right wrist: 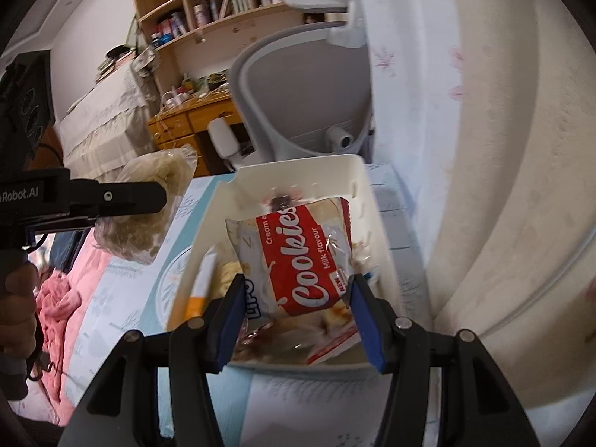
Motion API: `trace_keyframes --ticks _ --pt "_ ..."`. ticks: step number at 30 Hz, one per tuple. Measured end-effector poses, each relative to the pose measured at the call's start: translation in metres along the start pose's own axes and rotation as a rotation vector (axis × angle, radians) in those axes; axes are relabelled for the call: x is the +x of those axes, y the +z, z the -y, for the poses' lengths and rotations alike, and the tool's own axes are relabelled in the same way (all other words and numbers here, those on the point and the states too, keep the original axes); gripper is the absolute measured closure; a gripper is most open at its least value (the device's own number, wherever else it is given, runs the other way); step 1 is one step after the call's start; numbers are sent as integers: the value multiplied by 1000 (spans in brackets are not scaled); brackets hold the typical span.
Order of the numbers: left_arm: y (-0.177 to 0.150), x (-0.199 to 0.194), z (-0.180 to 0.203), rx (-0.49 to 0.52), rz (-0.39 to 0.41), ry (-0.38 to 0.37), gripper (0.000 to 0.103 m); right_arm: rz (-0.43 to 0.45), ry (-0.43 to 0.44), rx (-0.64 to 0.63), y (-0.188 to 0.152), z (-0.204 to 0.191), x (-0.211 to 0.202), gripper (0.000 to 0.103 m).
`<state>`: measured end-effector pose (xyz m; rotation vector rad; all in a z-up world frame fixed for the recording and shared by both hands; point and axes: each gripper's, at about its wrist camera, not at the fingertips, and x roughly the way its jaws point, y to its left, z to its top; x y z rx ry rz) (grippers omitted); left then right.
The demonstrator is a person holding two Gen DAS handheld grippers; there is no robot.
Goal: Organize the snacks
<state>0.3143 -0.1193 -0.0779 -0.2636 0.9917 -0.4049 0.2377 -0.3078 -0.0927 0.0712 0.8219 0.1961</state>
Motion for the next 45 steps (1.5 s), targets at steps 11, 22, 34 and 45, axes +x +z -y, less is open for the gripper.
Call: trace_keyframes --ticks 11,22,34,45 --pt "13 26 15 -8 -7 -38 26 -40 14 74 5 28 16 37" --pt "-18 7 -17 -112 -92 2 24 -145 -47 107 -11 17 6 19" --pt "-71 -84 -48 -139 7 55 24 -231 29 71 -42 -57 -22 8" --pt "-119 -178 -69 -151 34 276 14 -328 111 56 -57 -118 -55 8"
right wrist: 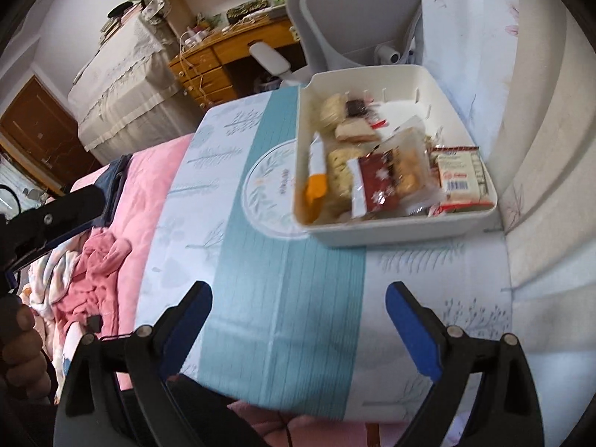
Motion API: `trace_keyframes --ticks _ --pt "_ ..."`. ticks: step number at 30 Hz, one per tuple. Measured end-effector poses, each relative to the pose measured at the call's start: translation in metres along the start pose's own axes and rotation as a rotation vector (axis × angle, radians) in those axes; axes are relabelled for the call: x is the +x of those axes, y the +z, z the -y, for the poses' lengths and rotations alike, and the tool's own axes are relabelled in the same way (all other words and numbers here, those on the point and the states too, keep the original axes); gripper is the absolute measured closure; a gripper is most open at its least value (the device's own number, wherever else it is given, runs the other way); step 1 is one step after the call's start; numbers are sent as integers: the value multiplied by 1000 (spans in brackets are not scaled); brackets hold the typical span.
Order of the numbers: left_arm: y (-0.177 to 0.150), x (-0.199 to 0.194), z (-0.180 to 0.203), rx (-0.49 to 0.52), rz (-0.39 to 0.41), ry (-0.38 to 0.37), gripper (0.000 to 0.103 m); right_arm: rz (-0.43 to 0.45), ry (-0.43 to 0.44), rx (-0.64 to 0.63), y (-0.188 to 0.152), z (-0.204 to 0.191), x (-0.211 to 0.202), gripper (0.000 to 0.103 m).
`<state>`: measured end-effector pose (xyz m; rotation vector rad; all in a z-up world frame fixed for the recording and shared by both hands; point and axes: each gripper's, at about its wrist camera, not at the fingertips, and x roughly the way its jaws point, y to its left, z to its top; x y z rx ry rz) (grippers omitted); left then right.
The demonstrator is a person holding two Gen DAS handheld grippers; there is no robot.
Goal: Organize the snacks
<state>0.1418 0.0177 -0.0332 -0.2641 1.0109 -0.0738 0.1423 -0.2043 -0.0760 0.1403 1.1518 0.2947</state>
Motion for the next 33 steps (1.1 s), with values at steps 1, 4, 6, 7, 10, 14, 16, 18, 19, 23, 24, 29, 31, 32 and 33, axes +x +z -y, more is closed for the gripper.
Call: trace_keyframes --ticks 1,4,6,7,10,14,16,18,19,23,24,29,31,32,33 --pt "-2 -7 -2 -1 4 16 14 -9 4 1 -3 -3 -3 8" --pt "-7 -26 -2 -9 25 50 8 -35 7 16 -11 -8 -17 8" --pt "-10 -37 1 -14 38 70 5 -55 -4 38 -16 -8 -29 8" --pt "-11 -42 4 -10 45 79 4 -60 -6 43 -16 -7 -34 8" --pt "-14 -50 14 19 41 133 1 -43 -27 40 -19 -8 -57 8" --pt "-15 -55 23 12 23 138 1 -26 -56 50 -22 -8 -79 8" --pt "-18 -56 28 16 19 134 1 -14 -52 55 -22 -8 -89 8" --pt "-22 -56 34 29 17 147 1 23 -69 34 -22 -11 -98 7" --pt "-23 -55 37 33 16 150 1 31 -78 27 -22 -12 -100 7" --pt "-26 -54 48 65 44 183 1 46 -82 16 -22 -14 -101 0" --pt "-27 -55 50 65 57 192 1 45 -83 18 -22 -14 -101 0" --pt "-29 -55 50 55 76 206 1 36 -85 34 -24 -11 -96 0" --pt "-29 -54 50 58 70 214 1 52 -93 42 -25 -11 -97 0" --pt "-29 -54 50 58 70 218 1 63 -95 46 -26 -11 -99 0" --pt "-29 -54 50 58 73 222 1 67 -96 47 -26 -11 -99 0"
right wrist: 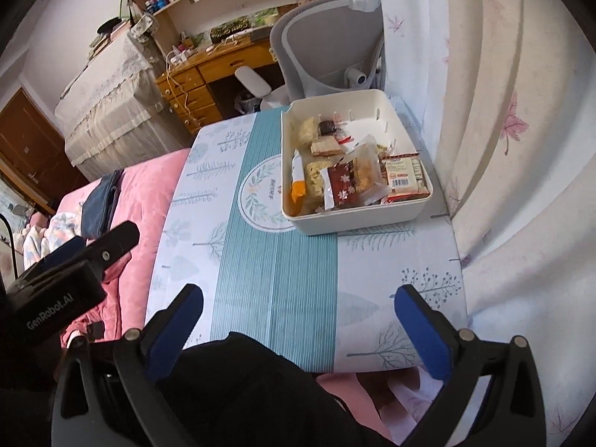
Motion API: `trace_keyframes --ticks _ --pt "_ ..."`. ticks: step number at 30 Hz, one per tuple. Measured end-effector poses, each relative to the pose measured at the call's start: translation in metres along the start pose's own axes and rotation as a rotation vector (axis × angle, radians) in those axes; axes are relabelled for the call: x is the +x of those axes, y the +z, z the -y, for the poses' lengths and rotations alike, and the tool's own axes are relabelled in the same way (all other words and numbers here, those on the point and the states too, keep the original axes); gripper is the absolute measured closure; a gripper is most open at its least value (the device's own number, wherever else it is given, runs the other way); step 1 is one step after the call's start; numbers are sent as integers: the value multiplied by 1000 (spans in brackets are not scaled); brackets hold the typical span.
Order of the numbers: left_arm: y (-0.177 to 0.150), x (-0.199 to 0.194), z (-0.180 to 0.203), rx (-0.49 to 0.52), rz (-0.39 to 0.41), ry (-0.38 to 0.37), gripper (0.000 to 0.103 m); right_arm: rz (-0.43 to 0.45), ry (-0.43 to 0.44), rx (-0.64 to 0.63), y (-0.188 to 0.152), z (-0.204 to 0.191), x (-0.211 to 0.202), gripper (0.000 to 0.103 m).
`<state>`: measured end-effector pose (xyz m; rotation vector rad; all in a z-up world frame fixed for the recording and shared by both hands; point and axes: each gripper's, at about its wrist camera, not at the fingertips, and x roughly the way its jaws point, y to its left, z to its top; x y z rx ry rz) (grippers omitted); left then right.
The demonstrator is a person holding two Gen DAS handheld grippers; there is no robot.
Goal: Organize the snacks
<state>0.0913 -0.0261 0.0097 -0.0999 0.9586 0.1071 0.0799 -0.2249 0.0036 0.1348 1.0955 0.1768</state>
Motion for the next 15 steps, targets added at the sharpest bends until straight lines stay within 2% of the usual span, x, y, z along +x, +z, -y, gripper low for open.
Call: trace_keyframes --ticks 15 --pt "-4 -1 0 32 3 0 1 -32 -14 24 -7 -4 7 0"
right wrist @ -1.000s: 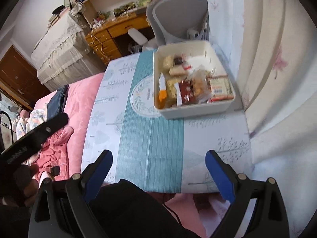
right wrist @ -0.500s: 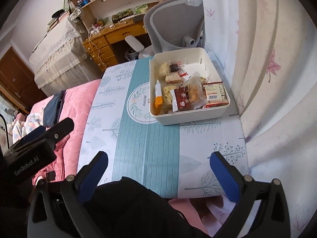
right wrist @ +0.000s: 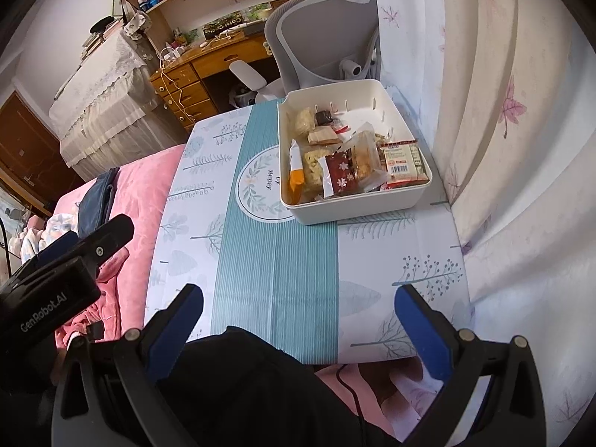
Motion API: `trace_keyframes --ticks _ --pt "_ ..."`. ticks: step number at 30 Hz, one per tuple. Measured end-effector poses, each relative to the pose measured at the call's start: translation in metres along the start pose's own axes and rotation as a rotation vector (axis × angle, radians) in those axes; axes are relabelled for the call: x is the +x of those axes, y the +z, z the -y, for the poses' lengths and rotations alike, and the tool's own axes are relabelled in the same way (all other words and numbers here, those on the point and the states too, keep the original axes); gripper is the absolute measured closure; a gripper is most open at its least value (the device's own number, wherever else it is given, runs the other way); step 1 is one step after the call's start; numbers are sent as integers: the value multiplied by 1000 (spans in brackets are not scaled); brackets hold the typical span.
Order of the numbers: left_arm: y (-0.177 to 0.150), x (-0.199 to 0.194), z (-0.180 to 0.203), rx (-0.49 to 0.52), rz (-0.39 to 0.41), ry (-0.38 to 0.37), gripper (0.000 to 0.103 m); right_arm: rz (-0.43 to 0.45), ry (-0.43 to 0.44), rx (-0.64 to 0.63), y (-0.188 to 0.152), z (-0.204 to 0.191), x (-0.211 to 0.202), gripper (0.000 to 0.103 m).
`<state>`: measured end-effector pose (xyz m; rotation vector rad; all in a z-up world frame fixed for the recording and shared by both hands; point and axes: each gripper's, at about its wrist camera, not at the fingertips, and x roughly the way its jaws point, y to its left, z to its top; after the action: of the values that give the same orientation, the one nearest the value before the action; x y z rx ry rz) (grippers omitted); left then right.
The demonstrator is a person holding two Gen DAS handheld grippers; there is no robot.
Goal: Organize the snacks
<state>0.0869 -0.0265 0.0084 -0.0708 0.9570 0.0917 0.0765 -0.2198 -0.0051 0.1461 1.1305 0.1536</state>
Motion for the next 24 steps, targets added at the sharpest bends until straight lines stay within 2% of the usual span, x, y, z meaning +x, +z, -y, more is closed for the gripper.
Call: trace_keyframes --ticks 24 --pt "10 10 0 46 -7 -10 1 -31 -21 23 3 -5 11 0"
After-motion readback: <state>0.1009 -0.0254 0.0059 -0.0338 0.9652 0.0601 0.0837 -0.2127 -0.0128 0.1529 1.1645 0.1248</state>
